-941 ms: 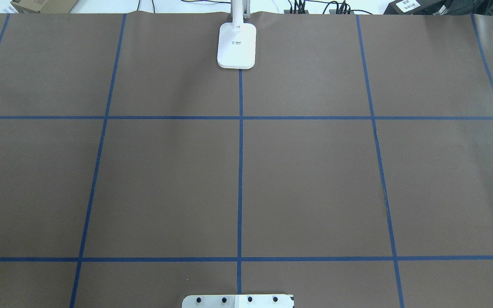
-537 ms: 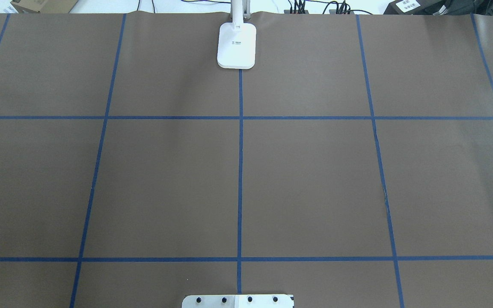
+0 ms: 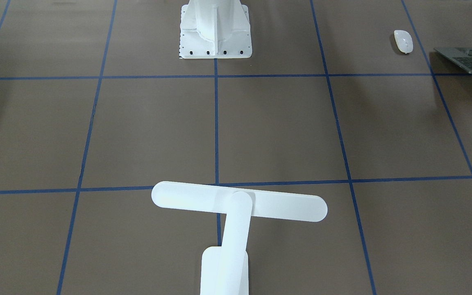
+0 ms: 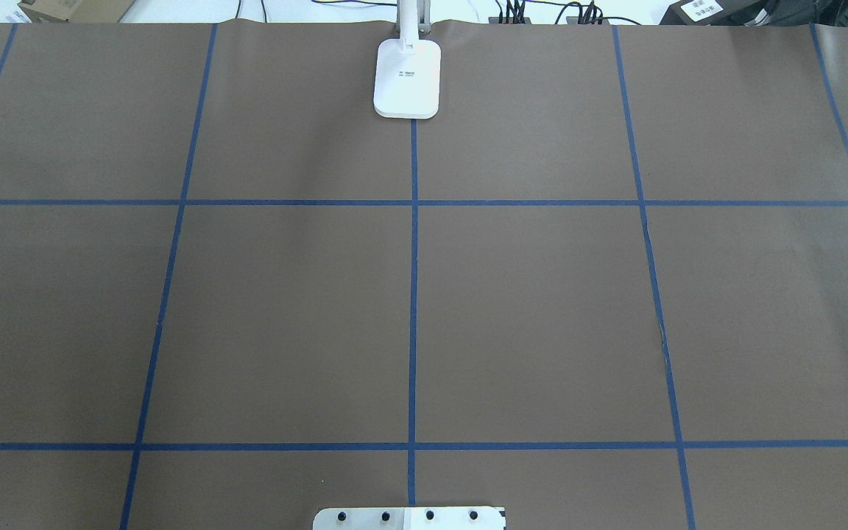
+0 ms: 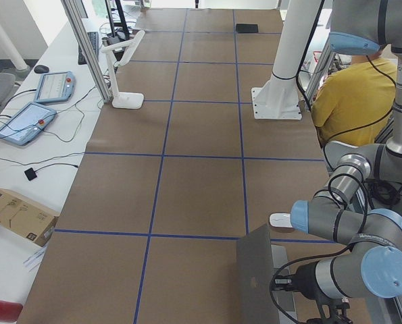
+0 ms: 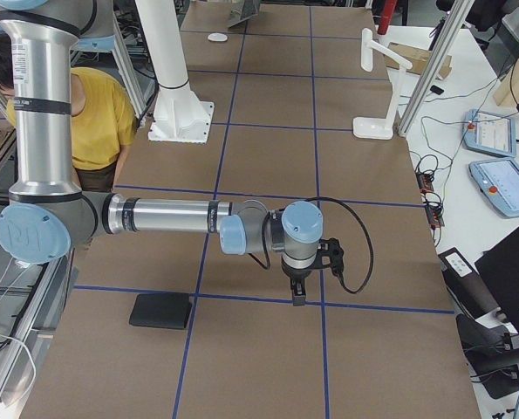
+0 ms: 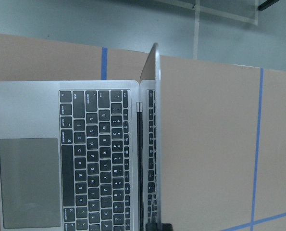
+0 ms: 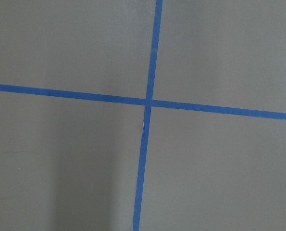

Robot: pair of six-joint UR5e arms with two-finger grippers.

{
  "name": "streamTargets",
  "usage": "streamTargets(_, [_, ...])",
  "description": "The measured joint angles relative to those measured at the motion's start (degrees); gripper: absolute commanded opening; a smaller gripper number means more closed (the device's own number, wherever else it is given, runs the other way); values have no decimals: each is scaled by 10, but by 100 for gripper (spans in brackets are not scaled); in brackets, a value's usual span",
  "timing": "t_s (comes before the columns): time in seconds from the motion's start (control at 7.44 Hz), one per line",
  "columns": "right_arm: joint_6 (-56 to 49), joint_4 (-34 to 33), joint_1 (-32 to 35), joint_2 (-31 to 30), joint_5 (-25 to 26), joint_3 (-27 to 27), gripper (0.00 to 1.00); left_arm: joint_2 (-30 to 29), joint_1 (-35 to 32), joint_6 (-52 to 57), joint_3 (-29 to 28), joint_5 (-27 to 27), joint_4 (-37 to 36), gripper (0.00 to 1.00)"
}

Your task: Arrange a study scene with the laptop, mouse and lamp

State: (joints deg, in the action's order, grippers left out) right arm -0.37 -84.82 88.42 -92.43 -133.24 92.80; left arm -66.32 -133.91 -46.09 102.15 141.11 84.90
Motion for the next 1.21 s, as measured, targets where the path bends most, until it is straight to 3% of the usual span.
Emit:
streamTargets(0.67, [-1,0,0,1,0,-9,100,-151,162,-92,1,9,0,0])
streamTargets(1.21, [-1,0,0,1,0,-11,100,-280,286,-245,3,22,0,0])
